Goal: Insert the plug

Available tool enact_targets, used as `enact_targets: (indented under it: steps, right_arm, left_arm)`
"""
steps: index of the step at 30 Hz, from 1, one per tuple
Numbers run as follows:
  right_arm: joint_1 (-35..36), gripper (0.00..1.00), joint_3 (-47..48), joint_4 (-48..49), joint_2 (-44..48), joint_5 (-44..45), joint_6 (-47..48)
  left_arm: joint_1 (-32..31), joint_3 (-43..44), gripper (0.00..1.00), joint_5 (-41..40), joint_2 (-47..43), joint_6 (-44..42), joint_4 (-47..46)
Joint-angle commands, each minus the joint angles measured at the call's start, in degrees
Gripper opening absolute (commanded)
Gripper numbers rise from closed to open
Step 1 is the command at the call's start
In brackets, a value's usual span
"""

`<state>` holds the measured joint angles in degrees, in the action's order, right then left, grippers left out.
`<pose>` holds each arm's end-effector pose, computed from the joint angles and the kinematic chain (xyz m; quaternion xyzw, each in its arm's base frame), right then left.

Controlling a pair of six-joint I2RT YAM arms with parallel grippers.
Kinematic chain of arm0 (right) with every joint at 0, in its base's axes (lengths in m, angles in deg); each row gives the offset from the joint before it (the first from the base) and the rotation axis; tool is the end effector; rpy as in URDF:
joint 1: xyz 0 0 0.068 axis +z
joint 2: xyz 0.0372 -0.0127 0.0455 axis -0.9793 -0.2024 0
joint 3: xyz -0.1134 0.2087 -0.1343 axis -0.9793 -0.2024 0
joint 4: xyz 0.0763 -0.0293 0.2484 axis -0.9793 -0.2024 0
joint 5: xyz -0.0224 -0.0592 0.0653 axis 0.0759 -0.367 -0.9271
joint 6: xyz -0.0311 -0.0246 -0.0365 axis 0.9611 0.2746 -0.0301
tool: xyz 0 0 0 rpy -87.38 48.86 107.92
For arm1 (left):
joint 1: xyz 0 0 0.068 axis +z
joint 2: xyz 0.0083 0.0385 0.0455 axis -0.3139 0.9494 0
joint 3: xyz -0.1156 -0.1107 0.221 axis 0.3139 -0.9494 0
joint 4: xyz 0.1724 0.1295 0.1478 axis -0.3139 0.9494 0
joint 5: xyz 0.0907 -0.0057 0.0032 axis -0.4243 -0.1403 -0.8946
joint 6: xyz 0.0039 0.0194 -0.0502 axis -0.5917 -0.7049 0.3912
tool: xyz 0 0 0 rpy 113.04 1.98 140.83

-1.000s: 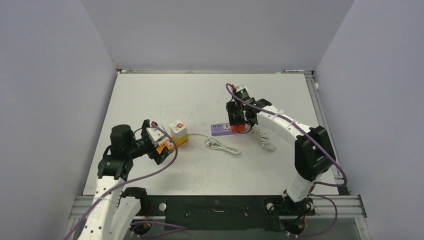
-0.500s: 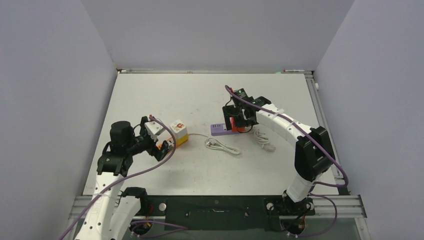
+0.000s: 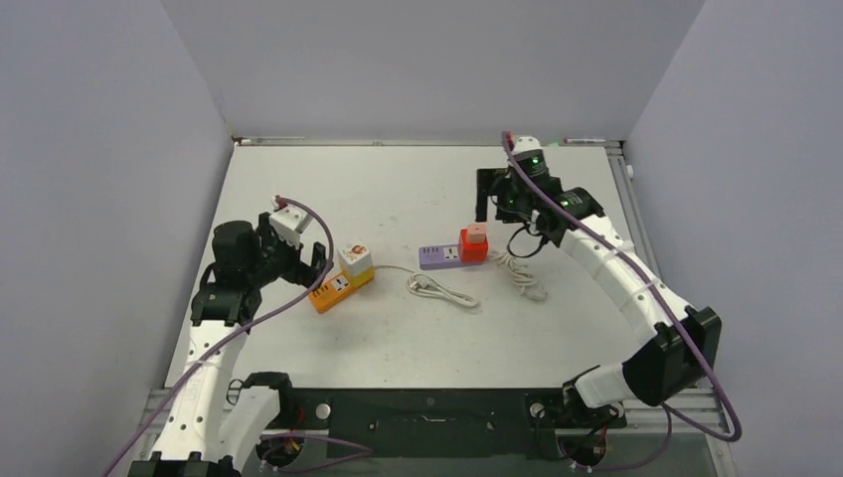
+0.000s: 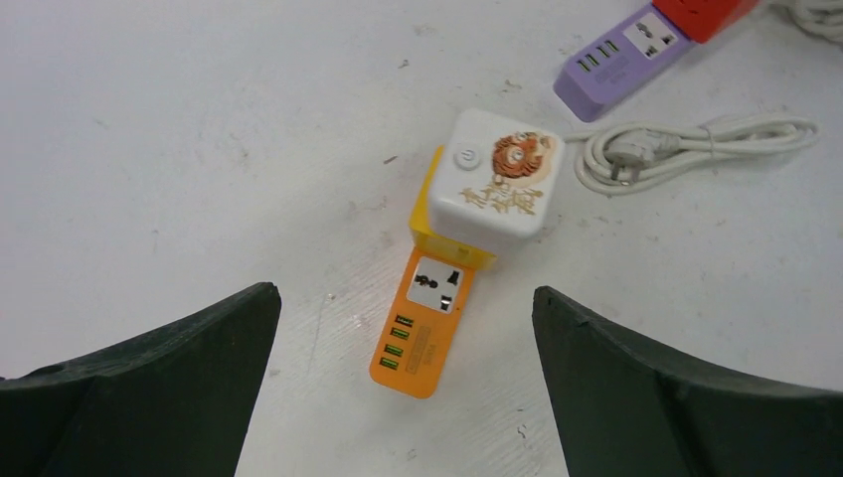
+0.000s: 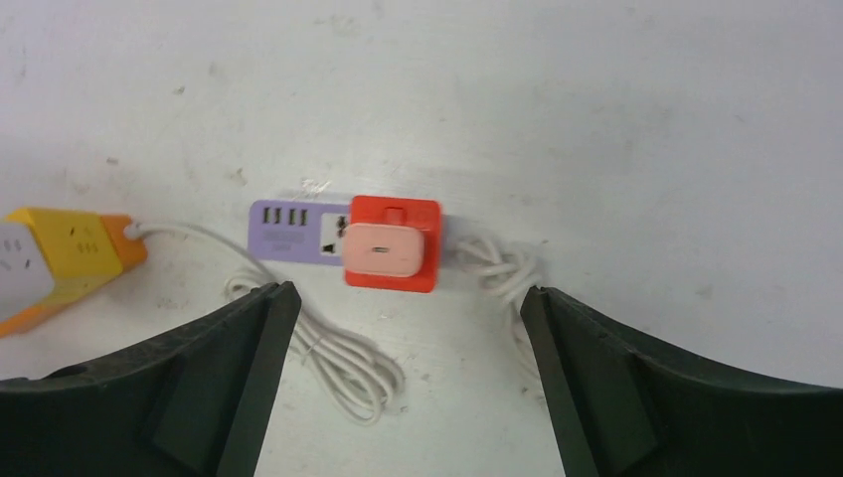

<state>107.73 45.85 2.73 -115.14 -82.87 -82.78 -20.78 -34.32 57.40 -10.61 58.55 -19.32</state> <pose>0.2805 0.1561 0.3461 -0.0693 0.9196 0.1421 0.3597 0.1732 -0.0245 0.3032 0.2531 0.8135 -0.1576 0.4993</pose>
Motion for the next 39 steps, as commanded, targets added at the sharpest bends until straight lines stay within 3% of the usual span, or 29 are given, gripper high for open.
enact_targets:
  steps: [1, 7, 10, 16, 19, 20, 21, 33, 39]
  right_arm:
    - [-9.18, 0.90, -8.78, 9.47, 8.12, 5.98, -0.69]
    - [-27.03, 0.90, -19.71, 17.37, 9.18, 5.40, -4.12]
    - [-27.65, 0.90, -24.94, 22.75, 8.93, 9.20, -2.68]
    - [-27.65, 0.90, -45.03, 49.45, 16.45, 22.12, 2.99]
    - [-27.69, 0.90, -55.18, 63.17, 20.77, 23.40, 6.01]
    - [-27.81, 0.90, -58.50, 67.38, 21.82, 23.67, 6.68]
    - [-27.89, 0.90, -61.95, 71.15, 22.43, 24.10, 6.98]
    - [-28.27, 0.90, -68.95, 92.95, 9.64, 25.03, 7.06]
    - [-28.27, 0.90, -68.91, 102.46, 2.84, 23.28, 5.80]
  left_arm:
    - [4.41, 2.67, 0.96, -7.91, 4.39, 8.17, -7.97]
    - [12.51, 6.19, 0.96, -6.70, 15.19, 11.05, -8.56]
    - [14.23, 4.67, 0.96, -6.33, 18.32, 9.23, -9.42]
    - [15.15, -3.30, 0.96, -10.60, 19.24, 12.69, -19.42]
    - [15.57, -6.47, 0.96, -11.25, 19.97, 13.77, -26.38]
    - [15.73, -7.83, 0.96, -11.06, 16.01, 14.34, -29.24]
    - [15.83, -9.25, 0.96, -10.80, 19.89, 14.51, -32.27]
    - [15.97, -26.55, 0.96, -10.93, 27.41, 23.76, -72.21]
    - [15.89, -28.81, 0.96, -11.47, 29.32, 24.65, -82.77]
